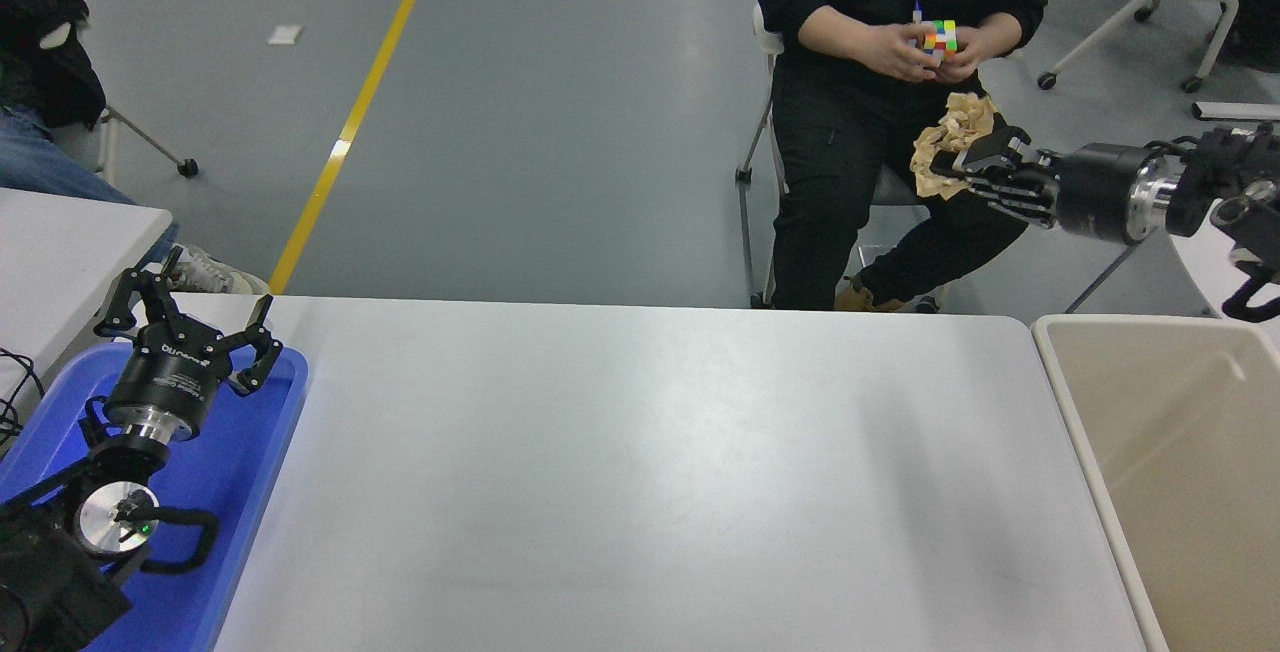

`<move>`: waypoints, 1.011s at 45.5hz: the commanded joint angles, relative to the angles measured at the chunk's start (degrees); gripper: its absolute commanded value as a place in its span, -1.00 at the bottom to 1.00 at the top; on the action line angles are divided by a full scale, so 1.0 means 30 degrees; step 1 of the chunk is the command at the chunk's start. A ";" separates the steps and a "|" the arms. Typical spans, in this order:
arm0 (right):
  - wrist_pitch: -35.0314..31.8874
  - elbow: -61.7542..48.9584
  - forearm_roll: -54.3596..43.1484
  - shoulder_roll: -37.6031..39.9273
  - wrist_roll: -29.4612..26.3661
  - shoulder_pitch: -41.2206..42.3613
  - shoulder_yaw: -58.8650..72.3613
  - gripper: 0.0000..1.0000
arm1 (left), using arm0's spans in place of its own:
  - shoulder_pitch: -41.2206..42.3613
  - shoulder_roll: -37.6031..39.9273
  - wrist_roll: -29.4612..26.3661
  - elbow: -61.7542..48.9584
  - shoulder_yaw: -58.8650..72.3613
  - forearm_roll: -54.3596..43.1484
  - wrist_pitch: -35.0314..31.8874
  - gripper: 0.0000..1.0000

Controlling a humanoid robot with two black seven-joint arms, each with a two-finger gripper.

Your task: Clean the table surface

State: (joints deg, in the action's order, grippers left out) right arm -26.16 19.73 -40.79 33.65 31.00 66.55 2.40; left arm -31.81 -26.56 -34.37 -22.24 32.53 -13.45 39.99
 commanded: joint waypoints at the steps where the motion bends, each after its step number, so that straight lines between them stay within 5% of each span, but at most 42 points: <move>1: 0.0078 -0.4699 0.0736 -0.0232 -0.0167 -0.1878 0.0224 -1.00 | -0.0001 -0.0024 0.0000 0.0001 -0.0003 0.0000 0.0000 1.00; 25: 0.2538 -0.6899 0.2552 0.0003 -0.8046 -0.4339 0.0136 -1.00 | -0.0001 0.0005 0.0000 0.0001 -0.0003 0.0000 0.0000 1.00; 46: 0.5847 -0.6899 0.2611 -0.0231 -0.9630 -0.6126 -0.0127 -1.00 | -0.0001 0.0005 0.0000 0.0001 -0.0003 0.0000 0.0000 1.00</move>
State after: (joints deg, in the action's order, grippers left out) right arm -13.51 -0.68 -33.35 33.39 4.19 51.26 2.60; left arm -31.82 -26.55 -34.36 -22.24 32.53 -13.45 39.99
